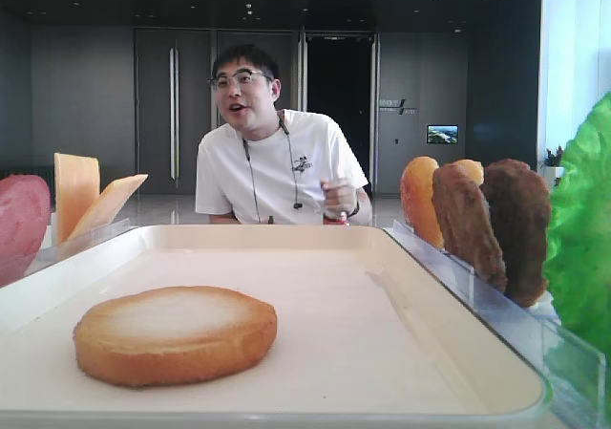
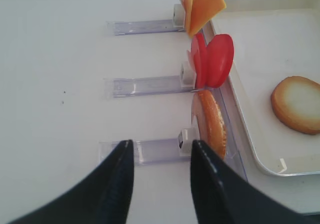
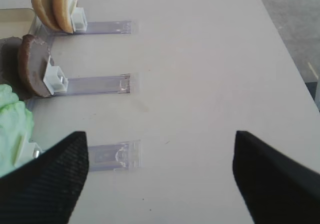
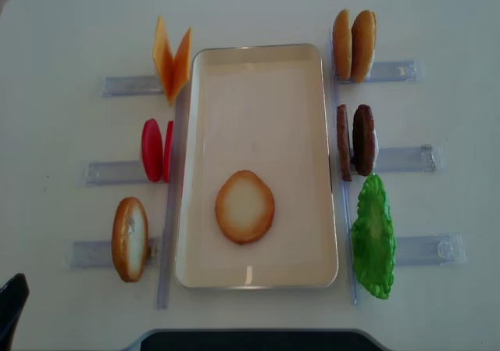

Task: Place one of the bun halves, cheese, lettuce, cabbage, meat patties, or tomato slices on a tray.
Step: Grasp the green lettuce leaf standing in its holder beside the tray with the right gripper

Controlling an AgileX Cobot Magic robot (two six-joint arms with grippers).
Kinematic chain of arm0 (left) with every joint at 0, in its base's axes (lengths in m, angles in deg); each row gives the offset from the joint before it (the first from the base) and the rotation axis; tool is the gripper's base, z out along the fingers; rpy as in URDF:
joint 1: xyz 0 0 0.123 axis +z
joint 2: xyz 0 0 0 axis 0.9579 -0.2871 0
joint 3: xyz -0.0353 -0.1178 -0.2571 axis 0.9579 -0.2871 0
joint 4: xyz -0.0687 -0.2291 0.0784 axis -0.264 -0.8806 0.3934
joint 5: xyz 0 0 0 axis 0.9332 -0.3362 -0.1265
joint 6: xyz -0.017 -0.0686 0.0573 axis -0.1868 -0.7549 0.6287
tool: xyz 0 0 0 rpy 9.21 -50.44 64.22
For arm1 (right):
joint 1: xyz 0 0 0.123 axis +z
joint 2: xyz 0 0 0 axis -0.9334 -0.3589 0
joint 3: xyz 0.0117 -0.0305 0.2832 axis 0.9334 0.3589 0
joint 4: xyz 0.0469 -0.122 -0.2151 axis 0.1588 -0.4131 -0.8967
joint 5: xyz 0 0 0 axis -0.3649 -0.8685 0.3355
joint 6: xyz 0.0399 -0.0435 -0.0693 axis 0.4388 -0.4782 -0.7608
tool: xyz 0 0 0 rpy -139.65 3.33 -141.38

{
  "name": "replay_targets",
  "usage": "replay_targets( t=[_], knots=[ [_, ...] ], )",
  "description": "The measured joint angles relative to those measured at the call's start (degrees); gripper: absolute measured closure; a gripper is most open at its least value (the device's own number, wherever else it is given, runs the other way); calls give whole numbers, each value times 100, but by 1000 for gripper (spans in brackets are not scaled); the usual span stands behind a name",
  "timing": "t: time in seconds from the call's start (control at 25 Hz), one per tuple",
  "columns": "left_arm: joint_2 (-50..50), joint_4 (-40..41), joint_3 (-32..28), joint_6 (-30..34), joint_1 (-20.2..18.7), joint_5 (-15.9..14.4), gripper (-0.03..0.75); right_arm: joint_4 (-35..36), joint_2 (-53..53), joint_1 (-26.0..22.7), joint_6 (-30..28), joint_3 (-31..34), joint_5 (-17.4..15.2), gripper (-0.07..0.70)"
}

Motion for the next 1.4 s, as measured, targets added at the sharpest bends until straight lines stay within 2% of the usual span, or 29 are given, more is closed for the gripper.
replay_targets(
  t=[0.8, 1.4],
  knots=[
    [0, 0, 0, 0, 0, 2, 703, 0, 0, 0, 0, 0, 0, 43],
    [0, 0, 0, 0, 0, 2, 715, 0, 0, 0, 0, 0, 0, 43]
  ],
)
